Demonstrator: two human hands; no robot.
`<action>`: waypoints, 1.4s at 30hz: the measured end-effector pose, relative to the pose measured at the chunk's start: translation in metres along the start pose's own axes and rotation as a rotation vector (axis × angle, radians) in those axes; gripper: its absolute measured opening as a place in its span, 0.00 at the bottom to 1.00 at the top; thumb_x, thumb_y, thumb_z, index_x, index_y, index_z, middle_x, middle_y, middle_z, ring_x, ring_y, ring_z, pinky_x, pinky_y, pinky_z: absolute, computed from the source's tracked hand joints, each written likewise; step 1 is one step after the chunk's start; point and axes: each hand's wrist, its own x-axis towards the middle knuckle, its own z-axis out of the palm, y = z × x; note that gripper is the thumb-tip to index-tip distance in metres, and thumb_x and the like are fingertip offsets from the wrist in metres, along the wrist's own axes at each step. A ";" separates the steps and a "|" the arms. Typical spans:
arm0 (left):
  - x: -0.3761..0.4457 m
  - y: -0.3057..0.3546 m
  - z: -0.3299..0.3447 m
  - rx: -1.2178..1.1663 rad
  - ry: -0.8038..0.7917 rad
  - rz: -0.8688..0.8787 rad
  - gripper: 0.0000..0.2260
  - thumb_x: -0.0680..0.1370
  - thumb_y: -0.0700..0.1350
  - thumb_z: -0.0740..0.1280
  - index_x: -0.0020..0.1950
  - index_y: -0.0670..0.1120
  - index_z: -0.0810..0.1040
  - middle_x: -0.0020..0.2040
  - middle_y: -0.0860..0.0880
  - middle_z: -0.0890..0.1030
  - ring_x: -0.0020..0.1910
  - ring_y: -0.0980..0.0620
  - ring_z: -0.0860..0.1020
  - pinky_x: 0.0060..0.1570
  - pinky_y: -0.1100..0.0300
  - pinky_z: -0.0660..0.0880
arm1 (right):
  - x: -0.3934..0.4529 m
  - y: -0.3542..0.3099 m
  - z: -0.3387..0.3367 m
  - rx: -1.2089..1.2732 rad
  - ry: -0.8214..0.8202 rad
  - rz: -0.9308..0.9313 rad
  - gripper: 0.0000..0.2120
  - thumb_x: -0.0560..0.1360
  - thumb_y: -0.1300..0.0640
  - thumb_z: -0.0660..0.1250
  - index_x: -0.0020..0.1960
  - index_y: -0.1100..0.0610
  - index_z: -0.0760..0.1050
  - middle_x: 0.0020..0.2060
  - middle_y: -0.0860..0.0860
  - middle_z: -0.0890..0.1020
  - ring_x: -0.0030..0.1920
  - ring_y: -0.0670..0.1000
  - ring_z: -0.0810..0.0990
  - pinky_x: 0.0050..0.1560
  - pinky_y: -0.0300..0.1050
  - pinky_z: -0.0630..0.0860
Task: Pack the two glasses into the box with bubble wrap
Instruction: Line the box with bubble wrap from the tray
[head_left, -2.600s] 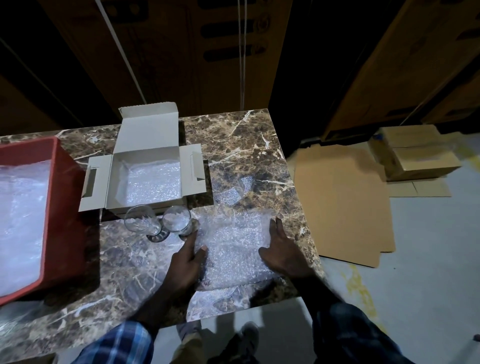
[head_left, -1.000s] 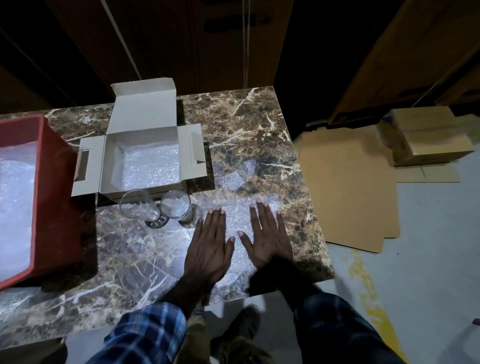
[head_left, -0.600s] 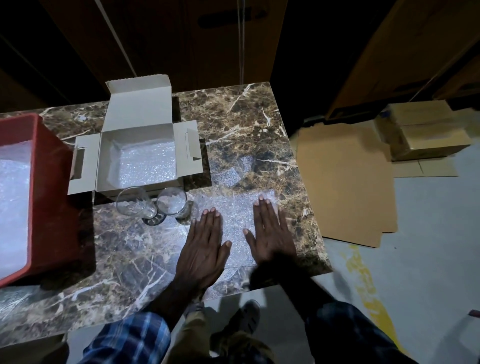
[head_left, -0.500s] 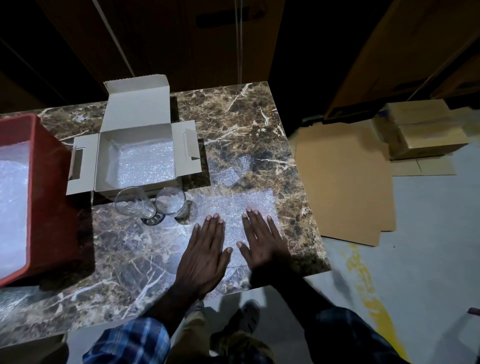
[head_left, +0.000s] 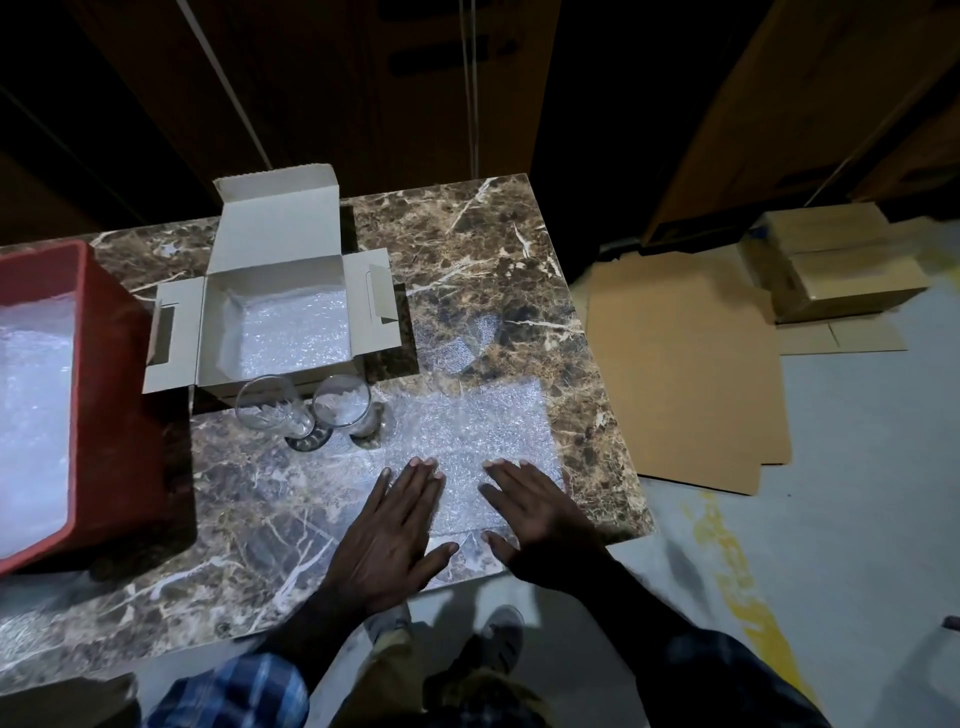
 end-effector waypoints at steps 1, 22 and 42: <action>-0.001 -0.001 0.001 -0.008 0.014 0.007 0.34 0.82 0.64 0.54 0.80 0.41 0.60 0.81 0.43 0.58 0.81 0.47 0.53 0.77 0.46 0.50 | -0.002 0.000 0.001 -0.026 0.020 -0.008 0.20 0.76 0.52 0.70 0.63 0.64 0.79 0.66 0.61 0.77 0.67 0.60 0.76 0.69 0.58 0.71; 0.000 0.005 -0.035 -0.587 0.274 -0.320 0.11 0.78 0.50 0.62 0.52 0.48 0.82 0.43 0.51 0.85 0.41 0.54 0.81 0.63 0.59 0.72 | -0.011 0.025 -0.037 0.123 0.059 0.324 0.17 0.68 0.64 0.61 0.51 0.62 0.84 0.52 0.55 0.86 0.55 0.55 0.83 0.66 0.42 0.70; 0.038 0.006 -0.028 -0.353 0.267 -0.725 0.15 0.84 0.51 0.60 0.61 0.40 0.72 0.42 0.35 0.82 0.41 0.32 0.80 0.38 0.47 0.72 | 0.054 0.024 -0.053 0.134 -0.117 0.819 0.11 0.84 0.52 0.59 0.51 0.59 0.73 0.38 0.55 0.82 0.35 0.54 0.75 0.33 0.45 0.61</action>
